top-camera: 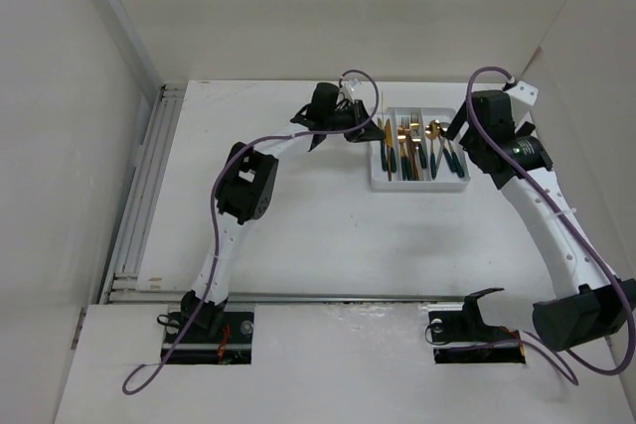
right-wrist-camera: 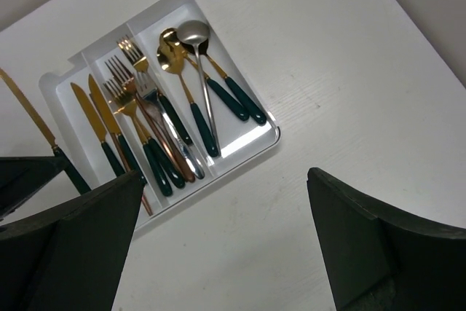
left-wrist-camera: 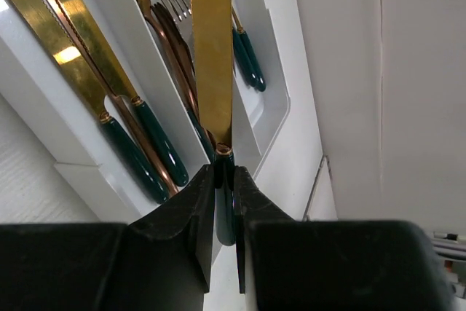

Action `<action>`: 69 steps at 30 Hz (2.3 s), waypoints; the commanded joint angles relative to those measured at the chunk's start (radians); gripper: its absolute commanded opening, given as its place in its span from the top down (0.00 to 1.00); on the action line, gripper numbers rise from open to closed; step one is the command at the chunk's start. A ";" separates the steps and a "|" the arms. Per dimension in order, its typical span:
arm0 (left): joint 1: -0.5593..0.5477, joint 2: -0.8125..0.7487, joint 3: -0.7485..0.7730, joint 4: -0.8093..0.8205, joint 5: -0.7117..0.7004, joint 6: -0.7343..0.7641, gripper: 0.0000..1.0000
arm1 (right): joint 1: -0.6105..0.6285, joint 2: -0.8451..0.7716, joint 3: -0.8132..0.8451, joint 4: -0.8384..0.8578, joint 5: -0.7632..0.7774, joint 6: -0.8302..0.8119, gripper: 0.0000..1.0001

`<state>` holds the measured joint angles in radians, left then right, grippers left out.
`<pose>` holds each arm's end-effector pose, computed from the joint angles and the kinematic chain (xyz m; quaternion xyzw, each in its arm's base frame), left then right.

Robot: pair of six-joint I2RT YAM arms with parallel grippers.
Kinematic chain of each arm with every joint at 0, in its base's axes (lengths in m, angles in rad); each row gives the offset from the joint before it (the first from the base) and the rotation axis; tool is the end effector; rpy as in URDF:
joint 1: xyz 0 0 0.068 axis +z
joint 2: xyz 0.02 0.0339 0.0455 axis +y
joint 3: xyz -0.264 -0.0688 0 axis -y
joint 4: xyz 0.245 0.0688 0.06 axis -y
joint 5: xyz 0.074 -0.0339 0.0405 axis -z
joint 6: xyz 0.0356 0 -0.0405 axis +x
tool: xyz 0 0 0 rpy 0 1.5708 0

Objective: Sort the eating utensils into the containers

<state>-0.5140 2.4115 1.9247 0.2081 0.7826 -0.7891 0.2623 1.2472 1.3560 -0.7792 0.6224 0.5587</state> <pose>0.4725 -0.2956 0.2007 0.1262 0.7626 -0.5796 0.2578 0.2504 0.0458 0.3861 0.2583 0.8280 -0.0875 0.4898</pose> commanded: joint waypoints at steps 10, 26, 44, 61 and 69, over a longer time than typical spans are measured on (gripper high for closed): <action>-0.037 0.012 -0.046 -0.004 -0.065 -0.053 0.95 | -0.015 -0.023 -0.014 -0.034 0.043 0.024 0.01; -0.037 -0.011 0.077 -0.148 -0.105 0.085 0.49 | -0.052 0.006 0.015 0.007 0.014 -0.045 0.01; 0.311 -0.345 0.269 -0.535 -0.977 0.699 0.39 | -0.541 0.343 0.235 0.069 -0.231 -0.146 0.00; 0.528 -0.654 -0.250 -0.452 -1.044 0.677 0.26 | -0.552 0.362 0.244 0.098 -0.214 -0.137 0.00; 0.528 -0.654 -0.269 -0.461 -1.002 0.657 0.25 | -0.552 0.293 0.161 0.130 -0.214 -0.118 0.00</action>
<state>0.0082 1.8256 1.6680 -0.2764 -0.2356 -0.1177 -0.2928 1.6001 1.5387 -0.7124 0.3992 0.4255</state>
